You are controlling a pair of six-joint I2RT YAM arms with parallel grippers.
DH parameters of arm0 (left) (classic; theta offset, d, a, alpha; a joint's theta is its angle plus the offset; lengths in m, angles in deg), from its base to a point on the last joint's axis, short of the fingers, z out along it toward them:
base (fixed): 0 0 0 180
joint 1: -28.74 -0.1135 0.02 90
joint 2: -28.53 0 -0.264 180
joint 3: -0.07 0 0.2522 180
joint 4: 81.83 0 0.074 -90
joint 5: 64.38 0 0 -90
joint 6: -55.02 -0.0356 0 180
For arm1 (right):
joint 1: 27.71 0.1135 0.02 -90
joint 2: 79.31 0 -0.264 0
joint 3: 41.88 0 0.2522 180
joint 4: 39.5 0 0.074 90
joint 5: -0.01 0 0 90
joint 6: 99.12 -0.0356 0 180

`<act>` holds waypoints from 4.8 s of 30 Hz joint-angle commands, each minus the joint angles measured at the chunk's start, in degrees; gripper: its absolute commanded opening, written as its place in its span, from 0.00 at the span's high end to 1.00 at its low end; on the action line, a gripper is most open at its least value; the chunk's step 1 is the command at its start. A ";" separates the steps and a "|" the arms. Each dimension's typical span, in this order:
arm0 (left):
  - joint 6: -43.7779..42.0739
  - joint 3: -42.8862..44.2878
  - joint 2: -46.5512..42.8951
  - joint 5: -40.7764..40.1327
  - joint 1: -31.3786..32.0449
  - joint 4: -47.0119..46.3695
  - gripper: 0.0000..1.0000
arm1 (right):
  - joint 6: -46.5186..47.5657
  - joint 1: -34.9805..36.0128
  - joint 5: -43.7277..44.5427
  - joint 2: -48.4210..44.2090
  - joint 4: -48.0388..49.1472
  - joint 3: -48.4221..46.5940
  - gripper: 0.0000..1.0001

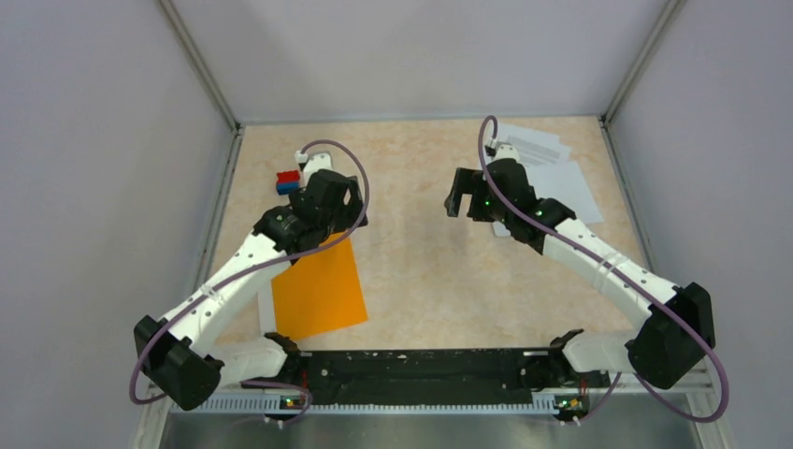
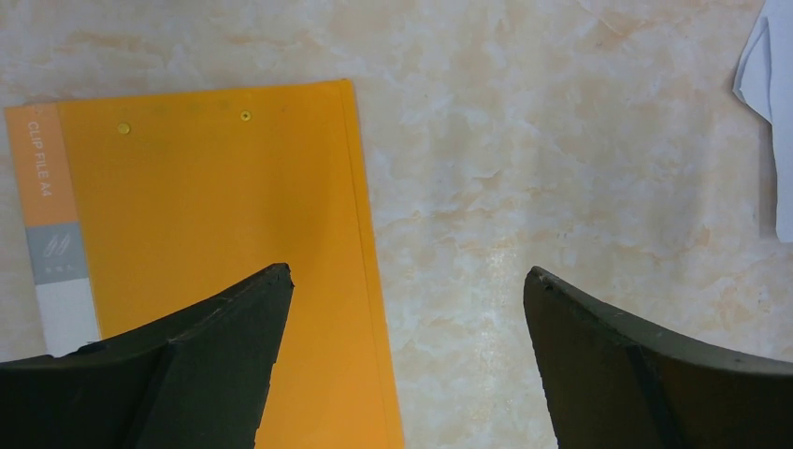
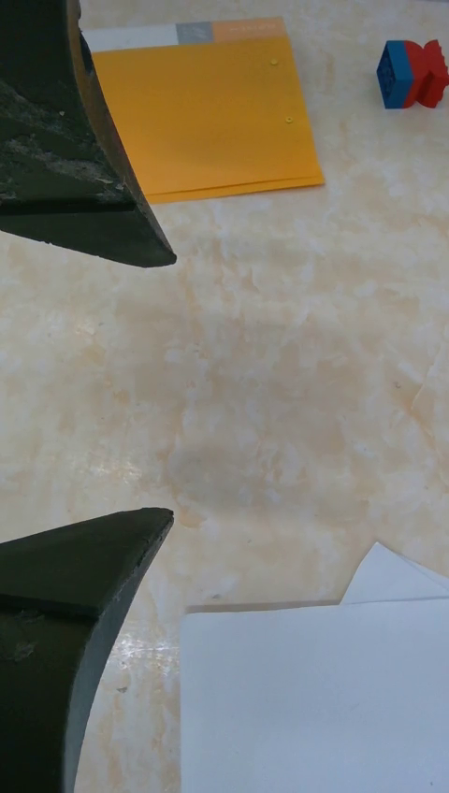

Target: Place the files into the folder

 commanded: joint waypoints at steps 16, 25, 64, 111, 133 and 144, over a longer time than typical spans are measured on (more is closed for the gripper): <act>11.35 -7.98 0.62 8.44 -40.91 -5.60 0.01 | 0.92 0.17 -5.27 0.51 7.56 1.79 0.01; 12.70 -21.04 4.15 18.40 -56.01 -18.18 0.01 | 0.34 0.17 -8.89 0.44 10.89 4.66 0.01; 24.85 -21.67 18.11 30.64 -13.20 -28.09 0.01 | -6.51 5.71 -10.20 16.62 14.98 12.01 0.01; 51.60 -38.55 -8.82 6.91 23.71 -15.33 0.01 | -16.00 10.54 -4.92 4.26 14.73 25.65 0.01; 26.88 -36.01 -11.51 30.14 -6.70 -16.60 0.01 | 2.63 -6.53 -16.01 32.86 17.94 -14.30 0.01; 32.82 -42.04 -12.59 29.18 -6.65 -24.33 0.01 | 6.92 -8.44 -20.65 52.36 14.29 -34.07 0.01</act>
